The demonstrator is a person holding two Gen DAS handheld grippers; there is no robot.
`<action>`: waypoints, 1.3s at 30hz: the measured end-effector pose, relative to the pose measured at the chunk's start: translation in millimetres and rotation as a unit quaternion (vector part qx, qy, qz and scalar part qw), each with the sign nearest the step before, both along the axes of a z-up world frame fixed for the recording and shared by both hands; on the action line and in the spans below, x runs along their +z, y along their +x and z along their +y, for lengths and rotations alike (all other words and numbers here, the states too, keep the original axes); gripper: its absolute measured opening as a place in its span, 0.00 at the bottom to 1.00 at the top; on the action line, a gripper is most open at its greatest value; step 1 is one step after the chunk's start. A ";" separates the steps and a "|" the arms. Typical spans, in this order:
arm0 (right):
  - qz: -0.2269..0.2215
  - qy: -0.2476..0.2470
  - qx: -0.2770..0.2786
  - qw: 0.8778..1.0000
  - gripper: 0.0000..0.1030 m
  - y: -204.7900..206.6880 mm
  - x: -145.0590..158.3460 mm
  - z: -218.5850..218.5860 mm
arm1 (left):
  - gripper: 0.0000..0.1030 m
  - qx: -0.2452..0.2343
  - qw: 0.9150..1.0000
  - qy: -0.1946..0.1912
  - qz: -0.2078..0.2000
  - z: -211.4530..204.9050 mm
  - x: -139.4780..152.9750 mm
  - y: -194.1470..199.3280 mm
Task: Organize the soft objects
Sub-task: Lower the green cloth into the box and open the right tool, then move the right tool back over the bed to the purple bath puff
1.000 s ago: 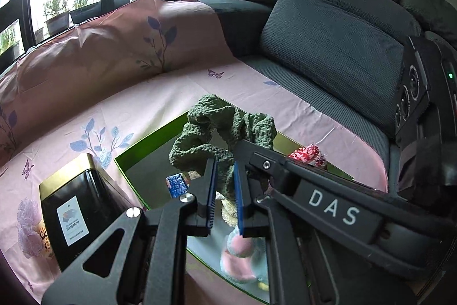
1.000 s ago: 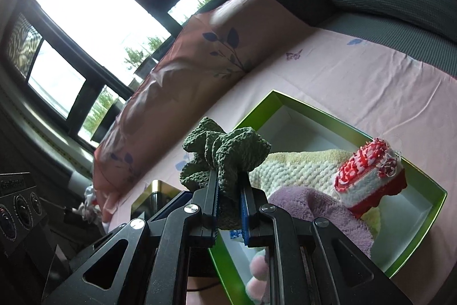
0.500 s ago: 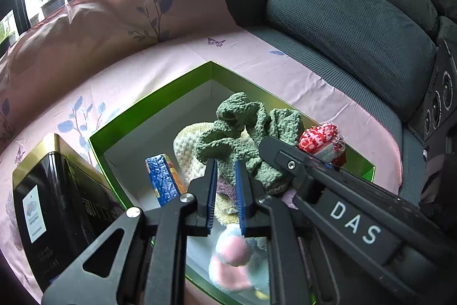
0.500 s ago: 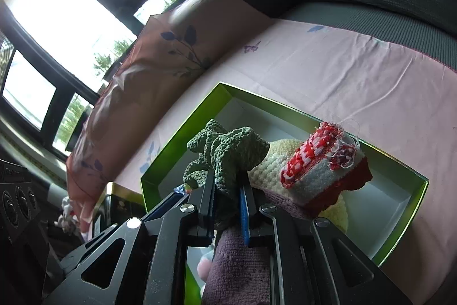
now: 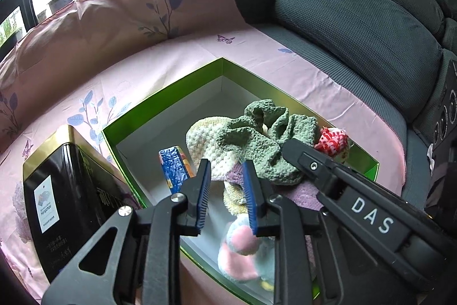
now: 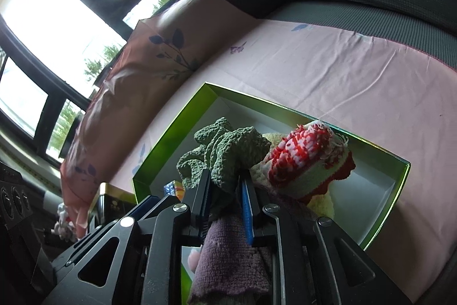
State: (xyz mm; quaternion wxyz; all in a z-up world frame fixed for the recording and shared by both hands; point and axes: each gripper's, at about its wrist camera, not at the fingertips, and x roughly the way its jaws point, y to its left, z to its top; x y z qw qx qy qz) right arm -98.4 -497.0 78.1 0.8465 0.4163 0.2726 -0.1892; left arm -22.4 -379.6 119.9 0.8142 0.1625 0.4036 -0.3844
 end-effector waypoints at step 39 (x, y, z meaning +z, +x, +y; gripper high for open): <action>-0.061 -0.099 0.020 0.993 0.82 -19.6 54.3 47.7 | 0.89 0.079 0.986 -0.135 -0.065 158.7 75.7 1.7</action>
